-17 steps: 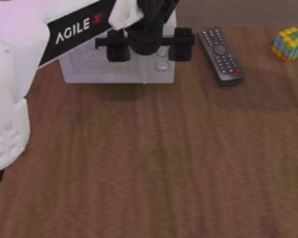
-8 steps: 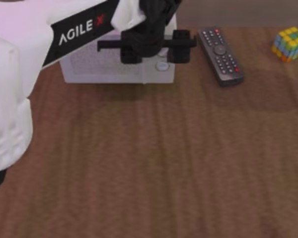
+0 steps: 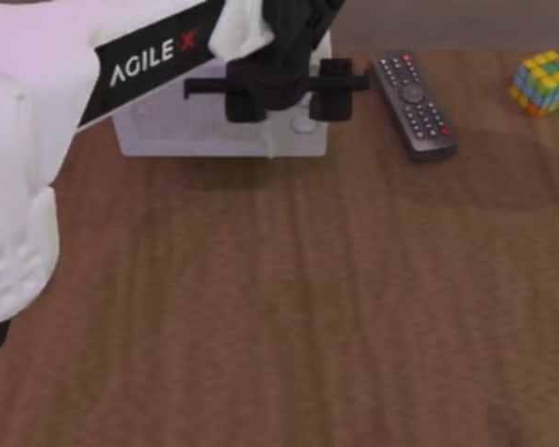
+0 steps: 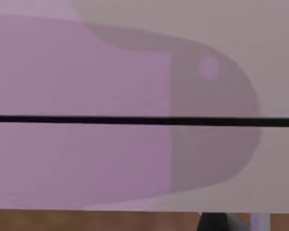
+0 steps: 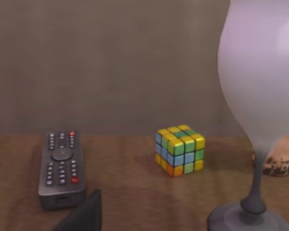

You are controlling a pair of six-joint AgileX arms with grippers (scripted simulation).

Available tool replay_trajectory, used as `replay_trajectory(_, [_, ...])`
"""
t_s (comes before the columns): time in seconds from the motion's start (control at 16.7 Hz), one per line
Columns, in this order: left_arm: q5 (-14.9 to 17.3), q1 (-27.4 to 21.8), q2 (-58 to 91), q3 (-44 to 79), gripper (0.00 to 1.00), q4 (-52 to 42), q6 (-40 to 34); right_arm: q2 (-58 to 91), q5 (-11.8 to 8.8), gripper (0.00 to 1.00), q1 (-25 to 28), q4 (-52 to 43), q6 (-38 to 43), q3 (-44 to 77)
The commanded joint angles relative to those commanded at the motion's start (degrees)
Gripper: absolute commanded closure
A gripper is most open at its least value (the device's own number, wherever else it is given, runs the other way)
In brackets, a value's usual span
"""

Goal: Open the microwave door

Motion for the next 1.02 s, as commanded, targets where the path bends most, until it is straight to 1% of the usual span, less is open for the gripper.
replay_trajectory(0.36, [-1.7,0.0,-4.7,-7.1,1.00,2.2,-0.9,0.0,0.0,0.00,0.0,0.0,0.0,0.0])
replay_trajectory(1.02, [-1.9,0.0,-5.3,-7.6,1.00,2.6,-1.1,0.0,0.0,0.00,0.0,0.0,0.0,0.0])
